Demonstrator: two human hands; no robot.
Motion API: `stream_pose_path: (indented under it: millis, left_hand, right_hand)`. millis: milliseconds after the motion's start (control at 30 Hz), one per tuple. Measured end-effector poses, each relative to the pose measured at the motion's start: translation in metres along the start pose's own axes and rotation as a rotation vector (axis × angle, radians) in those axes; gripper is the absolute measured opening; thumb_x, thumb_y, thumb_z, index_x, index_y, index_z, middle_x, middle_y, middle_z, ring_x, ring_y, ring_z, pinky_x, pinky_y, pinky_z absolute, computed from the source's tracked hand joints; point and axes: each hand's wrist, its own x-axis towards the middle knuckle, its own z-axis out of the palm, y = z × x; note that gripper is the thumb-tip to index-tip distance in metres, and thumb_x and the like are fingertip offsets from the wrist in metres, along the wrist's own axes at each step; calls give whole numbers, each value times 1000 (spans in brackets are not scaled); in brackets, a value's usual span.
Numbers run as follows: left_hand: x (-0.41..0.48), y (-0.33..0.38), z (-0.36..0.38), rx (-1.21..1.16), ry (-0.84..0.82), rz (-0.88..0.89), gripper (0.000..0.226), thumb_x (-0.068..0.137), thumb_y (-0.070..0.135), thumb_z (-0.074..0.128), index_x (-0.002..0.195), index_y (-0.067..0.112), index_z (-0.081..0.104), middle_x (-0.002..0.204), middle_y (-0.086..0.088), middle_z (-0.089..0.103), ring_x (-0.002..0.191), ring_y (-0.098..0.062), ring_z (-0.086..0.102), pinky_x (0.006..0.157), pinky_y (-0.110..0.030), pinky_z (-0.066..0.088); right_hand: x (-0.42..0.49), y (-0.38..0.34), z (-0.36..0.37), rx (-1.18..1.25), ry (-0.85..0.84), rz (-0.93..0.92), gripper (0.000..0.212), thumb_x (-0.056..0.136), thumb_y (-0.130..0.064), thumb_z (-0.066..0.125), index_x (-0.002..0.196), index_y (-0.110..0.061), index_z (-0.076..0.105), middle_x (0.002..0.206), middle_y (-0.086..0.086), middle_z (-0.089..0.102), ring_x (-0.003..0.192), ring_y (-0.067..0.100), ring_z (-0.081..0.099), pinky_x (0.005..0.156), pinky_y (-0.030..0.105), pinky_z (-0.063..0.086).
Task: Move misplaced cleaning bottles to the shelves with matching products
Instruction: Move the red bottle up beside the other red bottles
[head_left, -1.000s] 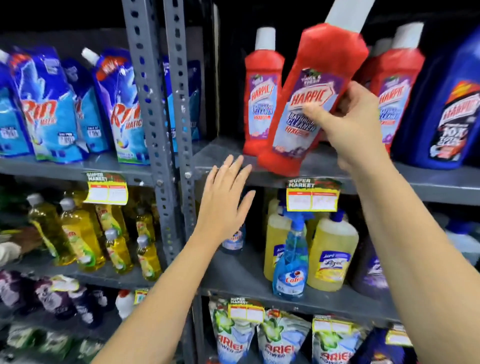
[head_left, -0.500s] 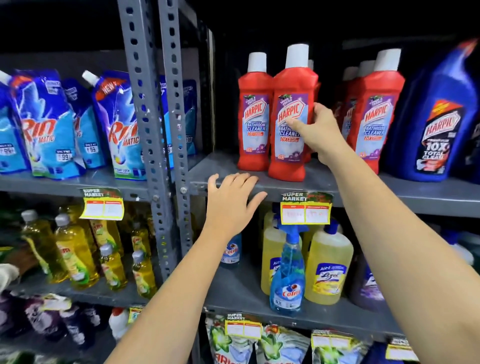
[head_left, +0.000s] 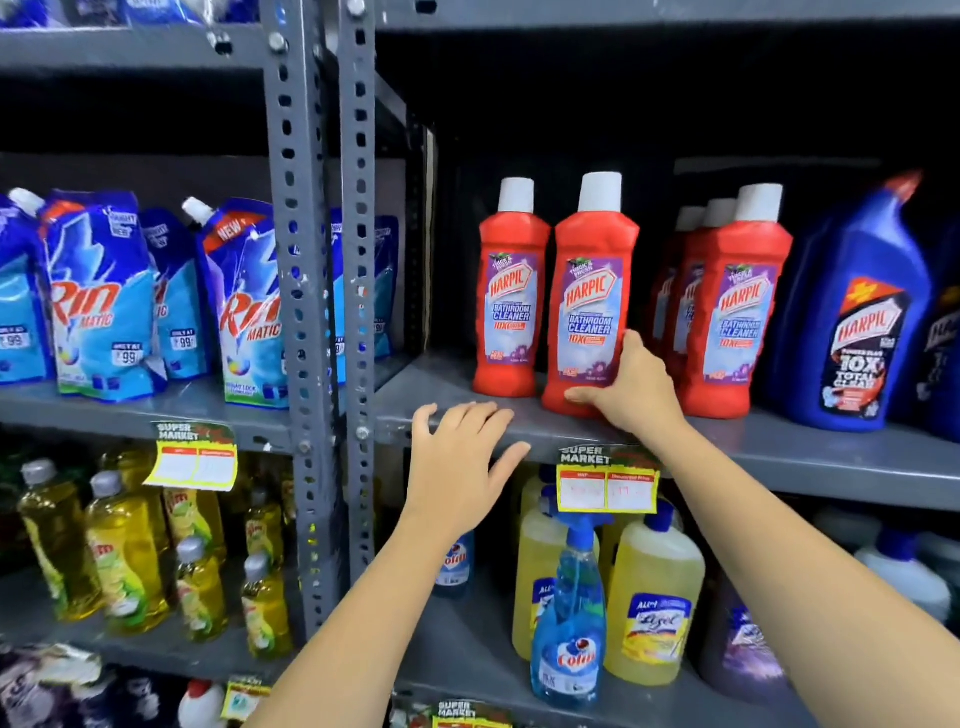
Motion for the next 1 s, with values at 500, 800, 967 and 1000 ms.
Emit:
stream_pose_path:
  millis: [500,800,967,1000]
  left_hand:
    - [-1,1,2,-24,-17,-32,47,96,54,37,120,23,62,123,3,64,117,-16,54,107,-53,25]
    - [-1,1,4,-43,4,-23,47,97,53,38,120,22,63,123,3,64,118,-14,54,109,-49,22]
    - [-2,0,4,-48,28,-16,48,96,54,38,119,21,64,122,2,65,117,-16,55,108,-49,23]
    - [-2,-1,4,-48,29,-13,48,97,54,38,119,21,64,122,2,65,117,-15,55,109,-48,23]
  right_hand:
    - [45,45,2,285,-139,40,81,67,-13,89,133,-20,42,129,8,63,116,25,61,106,46,47]
    - [52,55,7,432,-195,69,71,70,-1,83,130,-12,47,125,16,64,114,28,63,105,48,47]
    - [57,60,10,392,-189,48,69,70,-8,85,128,-15,48,124,14,65,115,28,62,106,49,47]
    - [57,60,10,392,-191,47,69,71,-8,85,129,-15,48,125,14,65,115,28,62,106,50,46]
